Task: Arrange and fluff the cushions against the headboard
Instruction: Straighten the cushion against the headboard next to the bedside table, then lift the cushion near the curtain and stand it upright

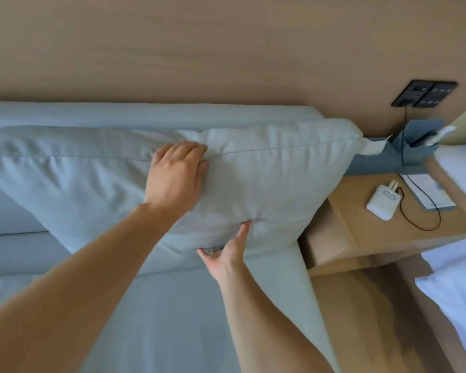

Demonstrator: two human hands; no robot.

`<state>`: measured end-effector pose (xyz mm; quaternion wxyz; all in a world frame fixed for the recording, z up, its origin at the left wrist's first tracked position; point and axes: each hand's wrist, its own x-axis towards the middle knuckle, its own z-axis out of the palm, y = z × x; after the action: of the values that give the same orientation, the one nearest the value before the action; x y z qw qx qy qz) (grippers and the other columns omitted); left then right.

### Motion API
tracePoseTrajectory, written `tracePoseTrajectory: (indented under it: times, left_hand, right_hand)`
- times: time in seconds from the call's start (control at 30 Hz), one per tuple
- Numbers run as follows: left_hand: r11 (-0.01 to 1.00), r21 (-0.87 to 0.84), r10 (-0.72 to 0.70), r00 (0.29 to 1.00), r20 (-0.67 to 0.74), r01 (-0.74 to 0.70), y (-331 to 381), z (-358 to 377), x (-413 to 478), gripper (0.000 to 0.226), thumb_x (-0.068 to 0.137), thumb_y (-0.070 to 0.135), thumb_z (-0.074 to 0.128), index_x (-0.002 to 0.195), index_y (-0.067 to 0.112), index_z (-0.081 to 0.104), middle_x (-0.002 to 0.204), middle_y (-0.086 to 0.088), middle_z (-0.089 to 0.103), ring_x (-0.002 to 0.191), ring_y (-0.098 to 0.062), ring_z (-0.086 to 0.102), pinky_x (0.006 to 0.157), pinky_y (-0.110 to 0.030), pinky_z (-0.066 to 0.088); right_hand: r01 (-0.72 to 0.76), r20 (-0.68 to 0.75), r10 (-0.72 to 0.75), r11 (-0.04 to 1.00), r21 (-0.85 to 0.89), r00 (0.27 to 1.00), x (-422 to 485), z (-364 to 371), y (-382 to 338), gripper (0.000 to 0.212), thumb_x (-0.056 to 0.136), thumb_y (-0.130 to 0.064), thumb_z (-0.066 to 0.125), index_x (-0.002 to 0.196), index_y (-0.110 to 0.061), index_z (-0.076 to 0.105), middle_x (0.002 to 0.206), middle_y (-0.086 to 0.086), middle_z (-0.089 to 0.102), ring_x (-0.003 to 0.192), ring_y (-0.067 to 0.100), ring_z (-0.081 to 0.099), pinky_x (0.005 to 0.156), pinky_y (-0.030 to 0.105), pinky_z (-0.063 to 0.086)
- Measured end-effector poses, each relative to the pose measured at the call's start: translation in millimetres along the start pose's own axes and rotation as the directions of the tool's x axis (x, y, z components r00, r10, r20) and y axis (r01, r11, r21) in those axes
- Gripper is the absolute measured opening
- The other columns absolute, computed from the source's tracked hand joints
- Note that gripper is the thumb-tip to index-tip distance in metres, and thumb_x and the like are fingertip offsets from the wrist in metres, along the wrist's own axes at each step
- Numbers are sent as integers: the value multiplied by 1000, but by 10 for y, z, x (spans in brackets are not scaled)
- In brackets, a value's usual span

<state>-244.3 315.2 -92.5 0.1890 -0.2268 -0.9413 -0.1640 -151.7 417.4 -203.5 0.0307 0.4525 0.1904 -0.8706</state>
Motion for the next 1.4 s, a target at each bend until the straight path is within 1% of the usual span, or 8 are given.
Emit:
tracePoseTrajectory:
  times: [0.43, 0.7, 0.77, 0.8, 0.87, 1.03, 1.17, 1.4]
  left_hand:
    - [976, -206, 112, 975, 194, -71, -77, -550, -14, 59, 89, 29, 62, 143, 8, 52, 153, -13, 50, 147, -28, 37, 118, -40, 23]
    - [956, -137, -244, 961, 132, 261, -1527, -1569, -1129, 38, 86, 25, 65, 120, 10, 68, 118, -8, 69, 113, -33, 61, 94, -42, 42]
    - [830, -119, -531, 838, 127, 545, -2151, -1797, -1614, 42, 87, 31, 62, 126, 14, 65, 126, -7, 67, 120, -31, 59, 100, -42, 42]
    - [709, -165, -678, 727, 108, 686, -2439, -1885, -1895, 44, 88, 32, 62, 128, 14, 64, 129, -7, 66, 122, -30, 58, 102, -42, 43]
    - [345, -321, -905, 403, 136, 882, -3005, -2002, -2527, 48, 88, 32, 62, 127, 6, 63, 130, -14, 66, 123, -32, 58, 103, -43, 44]
    - [-357, -565, -931, -232, 283, 744, -4165, -2152, -4014, 55, 80, 39, 62, 104, -10, 62, 100, -30, 68, 105, -46, 64, 85, -49, 51]
    - [-416, -578, -905, -255, 340, 702, -4680, -2460, -4377, 22, 75, 32, 60, 72, 10, 55, 69, -6, 56, 74, -33, 55, 69, -43, 44]
    - [-545, -575, -833, -473, 287, 610, -4842, -2711, -4971, 63, 83, 33, 72, 139, 13, 49, 138, -12, 43, 130, -37, 42, 105, -51, 37]
  right_hand:
    - [-182, -94, 159, 918, -352, 983, -311, 116, 696, 85, 91, -74, 43, 161, -33, 17, 170, 8, 17, 150, 34, 33, 110, 69, 32]
    - [-3, 92, 306, 296, -955, 947, -878, 778, 2283, 57, 94, -50, 59, 137, -13, 56, 133, 19, 61, 119, 34, 62, 92, 44, 50]
    - [248, 260, 275, 78, -966, 926, -976, 1066, 2735, 59, 92, -50, 58, 116, 3, 63, 135, 27, 49, 98, 36, 64, 81, 37, 44]
    - [373, 350, 284, -30, -927, 893, -1014, 1235, 2948, 59, 91, -52, 56, 97, 7, 63, 106, -8, 36, 80, 29, 58, 74, 36, 38]
    - [506, 440, 311, -175, -845, 842, -1022, 1579, 3404, 51, 89, -54, 54, 74, -5, 59, 74, 10, 49, 69, 19, 46, 67, 42, 35]
    - [540, 451, 298, -440, -717, 841, -807, 2422, 4731, 46, 92, -52, 59, 88, -6, 61, 85, 15, 61, 85, 33, 62, 76, 42, 47]
    - [448, 330, 306, -672, -590, 893, -437, 2891, 5725, 73, 75, -78, 45, 115, -20, 62, 118, 10, 63, 109, 27, 60, 103, 42, 46]
    - [244, 137, 205, -726, -643, 969, -109, 2811, 6375, 132, 60, -101, 40, 152, -7, 41, 159, 14, 43, 146, 32, 42, 121, 49, 28]
